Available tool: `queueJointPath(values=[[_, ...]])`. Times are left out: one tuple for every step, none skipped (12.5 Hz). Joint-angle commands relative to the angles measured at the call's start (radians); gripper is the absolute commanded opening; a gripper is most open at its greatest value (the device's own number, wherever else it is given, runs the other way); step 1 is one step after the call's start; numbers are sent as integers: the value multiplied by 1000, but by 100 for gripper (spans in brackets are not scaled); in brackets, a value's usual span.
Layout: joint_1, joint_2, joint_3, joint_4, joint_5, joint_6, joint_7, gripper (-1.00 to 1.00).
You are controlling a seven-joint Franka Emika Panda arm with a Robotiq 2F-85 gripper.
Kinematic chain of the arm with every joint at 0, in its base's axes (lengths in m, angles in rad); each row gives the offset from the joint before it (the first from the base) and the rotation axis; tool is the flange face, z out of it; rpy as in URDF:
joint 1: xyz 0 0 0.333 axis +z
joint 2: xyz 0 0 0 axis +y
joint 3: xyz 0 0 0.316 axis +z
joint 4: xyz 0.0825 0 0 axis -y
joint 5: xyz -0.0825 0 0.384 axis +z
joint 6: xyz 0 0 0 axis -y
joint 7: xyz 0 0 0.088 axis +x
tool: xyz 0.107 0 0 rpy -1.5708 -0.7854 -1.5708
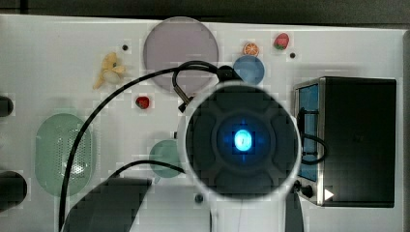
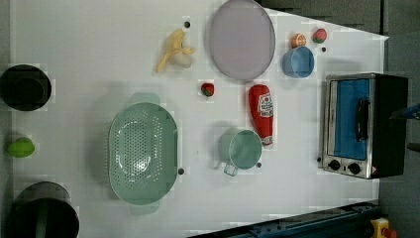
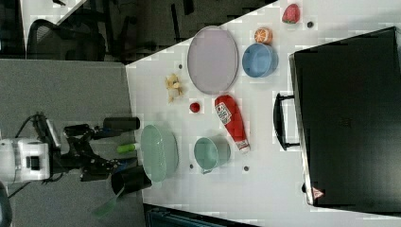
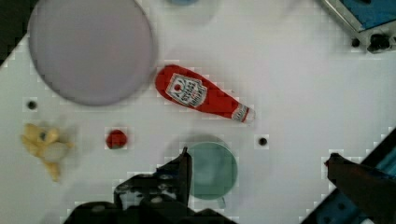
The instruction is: Pick Ketchup from the table and place it in strainer.
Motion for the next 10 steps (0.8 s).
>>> queueJointPath(values=[[-33, 79, 12, -16, 0, 52, -71, 100], [-32, 101, 17, -29, 0, 75, -90, 100], [-32, 125, 23, -43, 0, 98, -124, 100], [-31, 149, 29, -58, 0, 123, -173, 100], [-31, 175, 36, -72, 0, 151, -235, 100], [-29, 199, 42, -89, 0, 187, -306, 100], [-28, 220, 50, -106, 0, 229, -383, 100], [-27, 240, 55, -127, 0, 273, -457, 100], [-27, 259, 61, -149, 0, 319, -526, 100], [-26, 277, 64, -172, 0, 367, -591, 100]])
